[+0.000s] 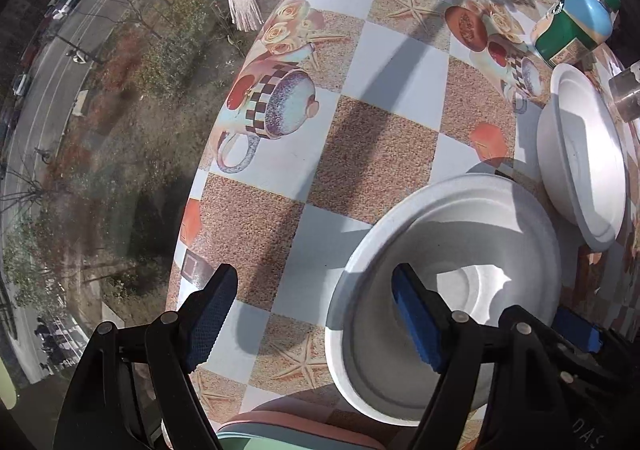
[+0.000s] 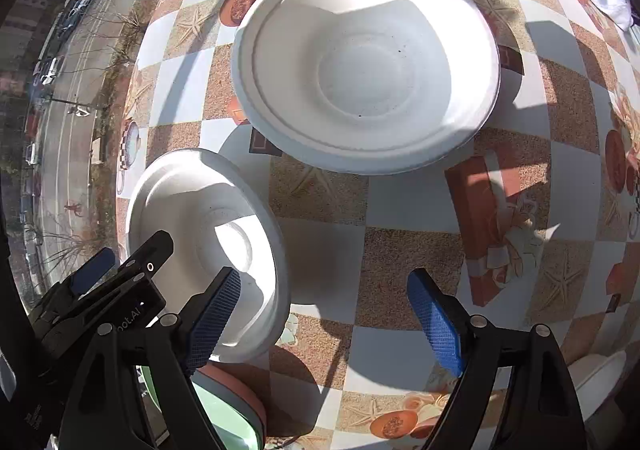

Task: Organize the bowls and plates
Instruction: 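Move the right tool to a second white paper bowl, then grasp the second white bowl's rim with the right gripper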

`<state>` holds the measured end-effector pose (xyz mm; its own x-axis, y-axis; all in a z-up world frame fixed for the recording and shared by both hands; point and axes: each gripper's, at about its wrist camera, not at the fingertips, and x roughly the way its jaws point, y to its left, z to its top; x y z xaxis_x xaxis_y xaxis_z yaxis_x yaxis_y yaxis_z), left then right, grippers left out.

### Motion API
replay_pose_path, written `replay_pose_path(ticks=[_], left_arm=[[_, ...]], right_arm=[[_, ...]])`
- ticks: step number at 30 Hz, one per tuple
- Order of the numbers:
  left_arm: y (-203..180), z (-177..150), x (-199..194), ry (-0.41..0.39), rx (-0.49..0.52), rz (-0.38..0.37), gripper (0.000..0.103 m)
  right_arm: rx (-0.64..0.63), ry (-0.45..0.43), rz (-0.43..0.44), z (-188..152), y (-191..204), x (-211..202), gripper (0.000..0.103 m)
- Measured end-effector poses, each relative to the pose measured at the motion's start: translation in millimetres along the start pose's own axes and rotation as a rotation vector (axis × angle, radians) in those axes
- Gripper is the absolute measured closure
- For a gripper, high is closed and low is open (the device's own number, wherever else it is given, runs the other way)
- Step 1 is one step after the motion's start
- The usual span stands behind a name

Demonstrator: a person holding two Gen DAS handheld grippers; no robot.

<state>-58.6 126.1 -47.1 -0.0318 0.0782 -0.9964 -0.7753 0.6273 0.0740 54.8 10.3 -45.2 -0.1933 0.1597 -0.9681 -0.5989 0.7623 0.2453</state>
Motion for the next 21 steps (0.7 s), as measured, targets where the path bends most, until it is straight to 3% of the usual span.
replay_pose_path(ticks=[3, 5, 7, 8, 11, 21], left_arm=[[-4, -1, 8, 0.033, 0.011, -0.032, 0.044], [-8, -3, 5, 0.024, 0.023, -0.051, 0.055], [-17, -4, 3, 0.035, 0.049, -0.064, 0.067], [-20, -6, 3, 0.039, 0.061, -0.060, 0.068], [-33, -16, -1, 0.043, 0.090, -0.049, 0.069], [-94, -77, -14, 0.070, 0.231, -0.058, 0.069]], right_arm=[[-0.003, 0.025, 0.000, 2, 4, 9, 0.039], [0.004, 0.048, 0.013, 1, 6, 15, 0.060], [-0.002, 0.044, 0.033, 1, 7, 16, 0.066], [-0.013, 0.057, 0.052, 1, 9, 18, 0.076], [-0.039, 0.075, 0.058, -2, 13, 20, 0.087], [-0.040, 0.104, 0.019, -41, -36, 5, 0.088]])
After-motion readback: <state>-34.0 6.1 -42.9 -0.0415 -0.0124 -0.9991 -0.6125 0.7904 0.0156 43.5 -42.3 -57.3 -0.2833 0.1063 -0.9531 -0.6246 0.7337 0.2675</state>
